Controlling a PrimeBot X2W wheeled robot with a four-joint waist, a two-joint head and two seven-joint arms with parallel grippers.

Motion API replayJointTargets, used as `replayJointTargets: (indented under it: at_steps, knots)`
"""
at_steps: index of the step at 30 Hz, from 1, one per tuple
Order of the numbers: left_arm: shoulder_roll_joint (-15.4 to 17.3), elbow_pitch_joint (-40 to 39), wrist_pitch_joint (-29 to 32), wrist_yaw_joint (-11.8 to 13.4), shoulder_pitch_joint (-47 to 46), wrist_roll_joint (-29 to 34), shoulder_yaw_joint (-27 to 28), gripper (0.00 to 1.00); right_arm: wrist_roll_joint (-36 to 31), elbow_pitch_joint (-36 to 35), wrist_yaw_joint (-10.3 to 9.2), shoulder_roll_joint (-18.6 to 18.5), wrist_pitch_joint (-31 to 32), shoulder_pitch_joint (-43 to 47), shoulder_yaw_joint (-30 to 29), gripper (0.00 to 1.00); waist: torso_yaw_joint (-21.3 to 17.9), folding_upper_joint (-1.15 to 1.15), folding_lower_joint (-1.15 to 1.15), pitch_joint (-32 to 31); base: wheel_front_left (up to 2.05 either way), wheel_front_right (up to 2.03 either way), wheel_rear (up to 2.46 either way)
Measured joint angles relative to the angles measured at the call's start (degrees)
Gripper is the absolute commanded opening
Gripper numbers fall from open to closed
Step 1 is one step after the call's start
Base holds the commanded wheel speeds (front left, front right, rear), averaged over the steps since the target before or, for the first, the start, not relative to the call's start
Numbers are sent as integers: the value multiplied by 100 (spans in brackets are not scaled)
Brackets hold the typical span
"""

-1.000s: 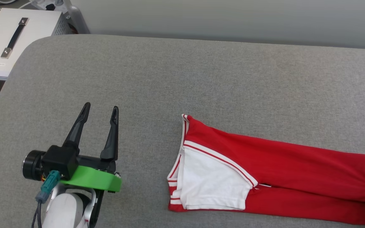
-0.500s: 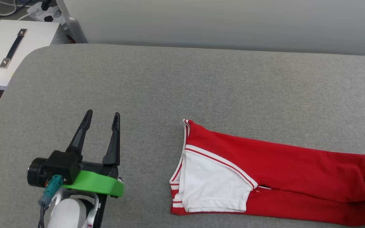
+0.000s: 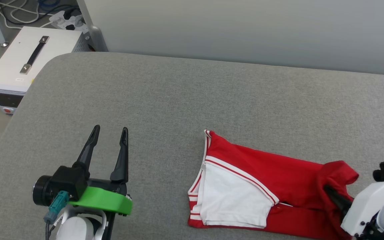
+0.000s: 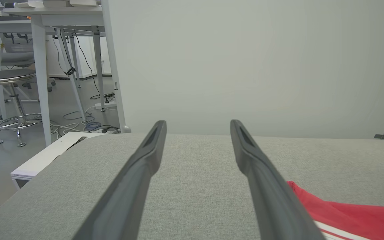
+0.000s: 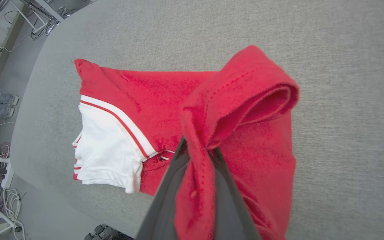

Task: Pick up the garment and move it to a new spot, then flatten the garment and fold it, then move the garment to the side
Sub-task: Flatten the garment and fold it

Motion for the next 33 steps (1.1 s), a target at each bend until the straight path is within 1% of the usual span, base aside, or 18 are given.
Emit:
replayJointTargets:
  at_steps: [4, 6, 8, 10, 12, 18, 21, 26, 33]
  knots:
    - [-2, 11, 0, 0, 21, -29, 11, 100, 126, -102, 0, 416, 38, -30, 282, 0, 127, 0, 0, -42, 0, 0, 0]
    - [2, 13, 0, 0, 23, -49, 8, 100, 227, -11, 0, 544, -97, -115, 341, 0, 187, 0, 0, -62, 0, 0, 0]
    - [8, 22, 0, 0, 24, -58, 5, 100, 411, 151, -1, 557, -250, -221, 456, 0, 242, 0, 0, -80, 0, 0, 0]
    - [16, 27, 0, 0, 24, -77, -23, 100, 816, 414, -1, 554, -535, -281, 655, 0, 297, 0, 0, -95, 0, 0, 0]
    - [25, 31, 0, 0, 25, -91, -31, 100, 1116, 706, -1, 559, -815, -313, 988, 0, 362, 0, 0, -116, 0, 0, 0]
    - [48, 42, 0, 0, 36, -97, -30, 100, 1753, 1459, -1, 584, -1689, -616, 1649, 0, 511, 0, 0, -186, 0, 0, 0]
    - [53, 42, 0, 0, 46, -97, -45, 100, 1809, 1853, -1, 589, -2059, -834, 1852, 0, 571, 0, 0, -203, 0, 0, 0]
    - [54, 43, 0, 0, 47, -98, -60, 100, 1813, 2633, -2, 588, -2624, -1299, 1986, 0, 643, 0, 0, -153, 0, 0, 0]
    - [51, 59, 0, 0, 46, -98, -58, 100, 1919, 3463, -2, 589, -3111, -1816, 2388, 0, 715, 0, 0, -51, 0, 0, 0]
